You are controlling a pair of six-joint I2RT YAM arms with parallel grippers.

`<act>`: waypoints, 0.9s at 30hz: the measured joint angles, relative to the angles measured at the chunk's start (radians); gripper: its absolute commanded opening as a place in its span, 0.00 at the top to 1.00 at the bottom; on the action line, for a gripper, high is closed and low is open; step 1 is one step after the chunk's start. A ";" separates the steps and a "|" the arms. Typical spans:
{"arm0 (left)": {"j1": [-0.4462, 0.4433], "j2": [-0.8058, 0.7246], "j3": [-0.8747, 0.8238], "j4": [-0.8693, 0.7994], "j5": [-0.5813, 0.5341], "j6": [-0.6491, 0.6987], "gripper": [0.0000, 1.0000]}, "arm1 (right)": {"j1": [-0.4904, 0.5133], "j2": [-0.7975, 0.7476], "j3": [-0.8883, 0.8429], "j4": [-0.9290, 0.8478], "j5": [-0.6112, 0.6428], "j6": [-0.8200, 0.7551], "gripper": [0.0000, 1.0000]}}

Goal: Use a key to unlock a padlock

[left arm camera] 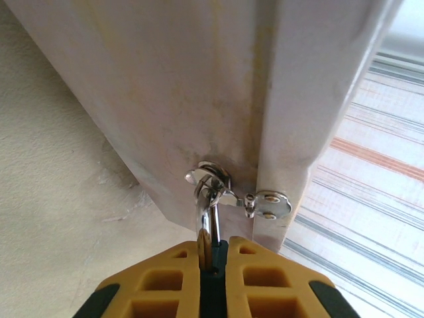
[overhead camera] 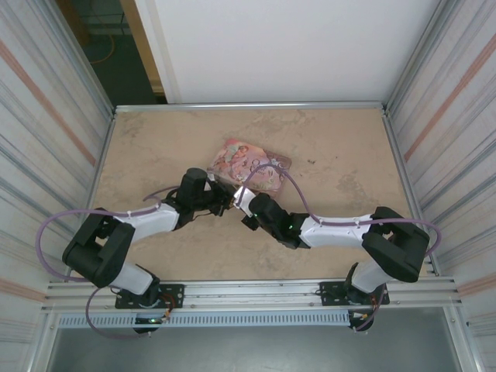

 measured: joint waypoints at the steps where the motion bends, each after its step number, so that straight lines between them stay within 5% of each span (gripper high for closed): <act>1: -0.008 0.000 -0.006 0.002 -0.012 -0.004 1.00 | -0.001 0.000 -0.010 0.008 -0.005 0.009 1.00; 16: -0.131 0.061 -0.045 0.071 -0.107 -0.052 1.00 | -0.035 -0.067 -0.192 0.114 -0.138 0.120 1.00; 27: -0.189 0.113 -0.028 0.111 -0.084 -0.051 0.64 | -0.061 -0.070 -0.292 0.222 -0.131 0.221 1.00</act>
